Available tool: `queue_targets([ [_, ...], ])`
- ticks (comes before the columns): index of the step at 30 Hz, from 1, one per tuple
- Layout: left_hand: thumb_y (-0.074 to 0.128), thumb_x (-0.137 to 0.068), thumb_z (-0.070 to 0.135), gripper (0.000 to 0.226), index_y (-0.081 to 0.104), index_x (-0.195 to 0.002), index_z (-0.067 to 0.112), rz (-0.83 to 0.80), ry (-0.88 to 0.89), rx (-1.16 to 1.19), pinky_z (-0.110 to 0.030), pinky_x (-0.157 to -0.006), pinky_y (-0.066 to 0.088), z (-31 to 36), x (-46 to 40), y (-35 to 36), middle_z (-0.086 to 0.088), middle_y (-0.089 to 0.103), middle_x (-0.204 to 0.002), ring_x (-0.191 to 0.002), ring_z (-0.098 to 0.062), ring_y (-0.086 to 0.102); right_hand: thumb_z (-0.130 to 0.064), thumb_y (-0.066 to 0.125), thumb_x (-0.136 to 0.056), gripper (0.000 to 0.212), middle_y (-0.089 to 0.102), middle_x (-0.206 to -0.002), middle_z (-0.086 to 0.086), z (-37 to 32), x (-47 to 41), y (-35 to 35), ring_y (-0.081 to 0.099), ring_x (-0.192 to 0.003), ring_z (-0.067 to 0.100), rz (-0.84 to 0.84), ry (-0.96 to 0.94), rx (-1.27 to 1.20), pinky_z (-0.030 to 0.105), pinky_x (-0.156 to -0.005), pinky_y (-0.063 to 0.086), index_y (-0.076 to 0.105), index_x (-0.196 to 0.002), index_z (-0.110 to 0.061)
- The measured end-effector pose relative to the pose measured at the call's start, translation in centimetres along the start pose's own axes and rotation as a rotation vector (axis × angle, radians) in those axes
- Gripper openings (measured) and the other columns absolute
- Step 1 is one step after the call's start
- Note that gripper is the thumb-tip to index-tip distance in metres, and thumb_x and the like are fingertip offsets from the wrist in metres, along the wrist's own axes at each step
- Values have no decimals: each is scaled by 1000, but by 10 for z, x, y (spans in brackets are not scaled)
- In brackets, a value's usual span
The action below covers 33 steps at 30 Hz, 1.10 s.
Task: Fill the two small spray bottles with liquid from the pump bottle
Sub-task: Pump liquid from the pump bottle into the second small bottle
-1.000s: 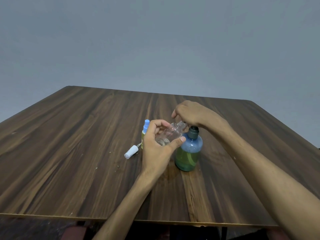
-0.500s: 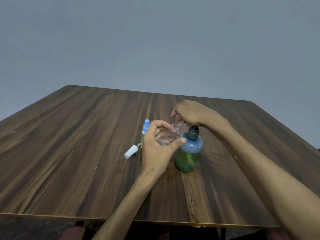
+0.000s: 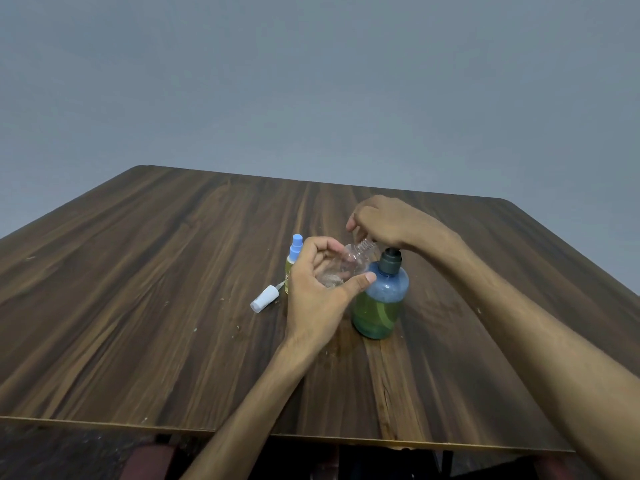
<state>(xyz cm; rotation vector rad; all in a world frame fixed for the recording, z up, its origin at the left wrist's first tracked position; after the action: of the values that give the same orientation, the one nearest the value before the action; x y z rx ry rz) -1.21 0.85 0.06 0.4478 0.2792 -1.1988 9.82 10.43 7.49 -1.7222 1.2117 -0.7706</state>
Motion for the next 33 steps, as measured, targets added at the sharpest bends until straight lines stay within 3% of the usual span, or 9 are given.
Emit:
queue_targets([
  [9, 93, -71, -5, 47, 62, -103, 12, 9, 10, 24, -26, -84, 60, 4, 0, 0, -6, 73, -101, -100, -23, 75, -25, 40, -90, 40, 77, -104, 6, -1, 1, -1, 71, -99, 25, 6, 3, -29, 47, -99, 55, 74, -106, -13],
  [12, 93, -71, -5, 48, 62, -102, 13, 9, 4, 26, -26, -84, 60, 3, -1, 1, -8, 73, -102, -100, -23, 76, -18, 41, -94, 38, 74, -113, 6, 0, -1, 9, 69, -102, 26, -45, 19, -26, 41, -96, 54, 76, -107, -14],
  [14, 94, -71, -5, 48, 62, -103, 12, 7, 4, 21, -28, -84, 60, 2, -1, 0, -10, 73, -103, -101, -26, 76, -26, 39, -88, 44, 74, -114, 7, 1, 1, 12, 69, -104, 26, -60, 31, -10, 38, -95, 54, 76, -109, -13],
  [16, 93, -71, -5, 47, 62, -102, 12, 4, 11, 26, -29, -84, 60, 2, -1, 1, -12, 73, -103, -101, -28, 75, -31, 36, -78, 53, 77, -108, 7, 0, 3, 2, 71, -104, 27, -12, 20, -11, 45, -99, 54, 75, -109, -12],
  [19, 93, -71, -6, 47, 62, -102, 12, 4, 8, 28, -27, -84, 60, 2, -2, 1, -12, 73, -102, -101, -27, 75, -28, 36, -78, 52, 78, -103, 9, -1, 1, -1, 71, -101, 31, 9, 8, -19, 51, -98, 55, 72, -110, -7],
  [22, 93, -71, -6, 48, 62, -102, 12, 5, -1, 24, -25, -83, 59, 1, -2, 1, -12, 73, -102, -101, -27, 75, -27, 36, -82, 51, 76, -110, 8, 0, 2, 8, 68, -110, 31, -43, 26, 9, 50, -103, 53, 74, -111, -9],
  [26, 93, -71, -6, 48, 62, -103, 12, 4, 6, 29, -25, -82, 60, 2, -1, 0, -14, 73, -103, -101, -27, 74, -27, 38, -78, 53, 77, -104, 11, -1, -1, -1, 71, -101, 32, 13, -3, -28, 51, -97, 56, 71, -112, -3],
  [30, 93, -70, -7, 49, 62, -104, 10, 10, -5, 27, -25, -82, 59, 1, -2, 1, -12, 73, -103, -101, -27, 75, -25, 40, -89, 41, 74, -112, 5, 3, 0, 11, 69, -100, 25, -49, 20, -16, 42, -94, 55, 77, -103, -17],
  [33, 93, -70, -6, 49, 62, -103, 13, 2, -2, 29, -27, -83, 60, 0, -1, 1, -14, 73, -102, -100, -28, 75, -29, 39, -83, 41, 77, -103, 4, -1, 3, 2, 70, -100, 26, -5, -1, -9, 47, -98, 55, 76, -100, -21],
])
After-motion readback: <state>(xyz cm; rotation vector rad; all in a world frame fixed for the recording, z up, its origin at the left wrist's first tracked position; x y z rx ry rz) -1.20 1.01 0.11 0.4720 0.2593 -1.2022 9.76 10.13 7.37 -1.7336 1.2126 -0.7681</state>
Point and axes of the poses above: each hand's wrist, its own x-axis away from the middle knuckle, its own y-axis out of the palm, z = x × y, the point moved 10 cm from there along -x, towards the middle knuckle
